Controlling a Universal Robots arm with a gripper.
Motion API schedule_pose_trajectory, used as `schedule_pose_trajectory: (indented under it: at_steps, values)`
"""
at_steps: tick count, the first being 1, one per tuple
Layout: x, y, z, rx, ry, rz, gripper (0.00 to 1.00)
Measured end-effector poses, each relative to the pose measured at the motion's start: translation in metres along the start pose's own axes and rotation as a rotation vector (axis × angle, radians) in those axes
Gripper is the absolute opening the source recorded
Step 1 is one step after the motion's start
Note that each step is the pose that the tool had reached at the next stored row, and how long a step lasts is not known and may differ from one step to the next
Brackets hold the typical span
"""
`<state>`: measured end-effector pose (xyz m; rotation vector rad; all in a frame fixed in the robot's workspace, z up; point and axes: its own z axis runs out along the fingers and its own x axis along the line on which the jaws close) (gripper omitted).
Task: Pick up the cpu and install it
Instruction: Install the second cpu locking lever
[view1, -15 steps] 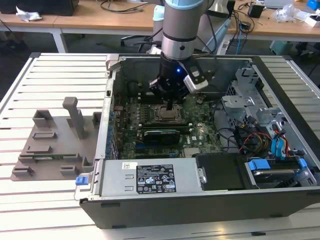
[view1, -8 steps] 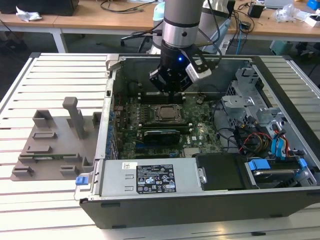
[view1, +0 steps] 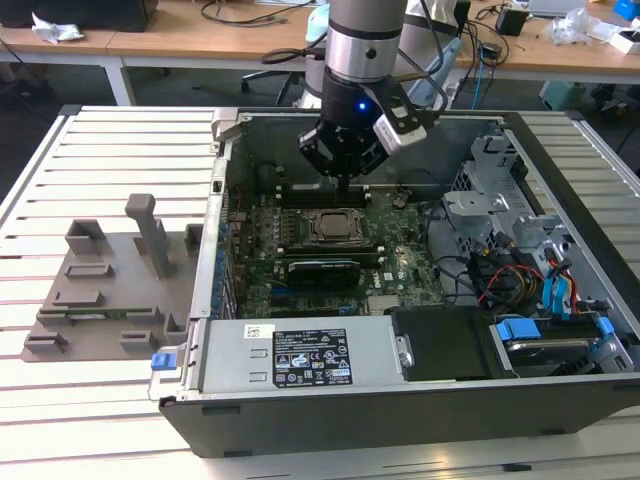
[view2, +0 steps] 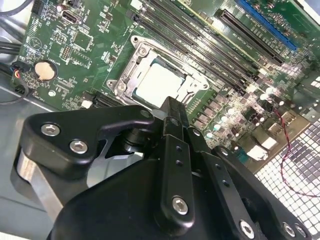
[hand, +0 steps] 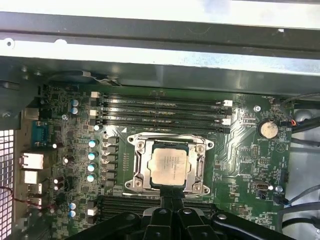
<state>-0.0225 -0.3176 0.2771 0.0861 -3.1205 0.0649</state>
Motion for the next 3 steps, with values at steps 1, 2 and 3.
schedule_pose_trajectory:
  at_steps: [1,2,3]
  values:
    - [0.0,0.0,-0.0001,0.0,0.0,0.0,0.11]
    - [0.0,0.0,-0.0002,0.0,0.0,0.0,0.11]
    - [0.0,0.0,-0.0002,0.0,0.0,0.0,0.11]
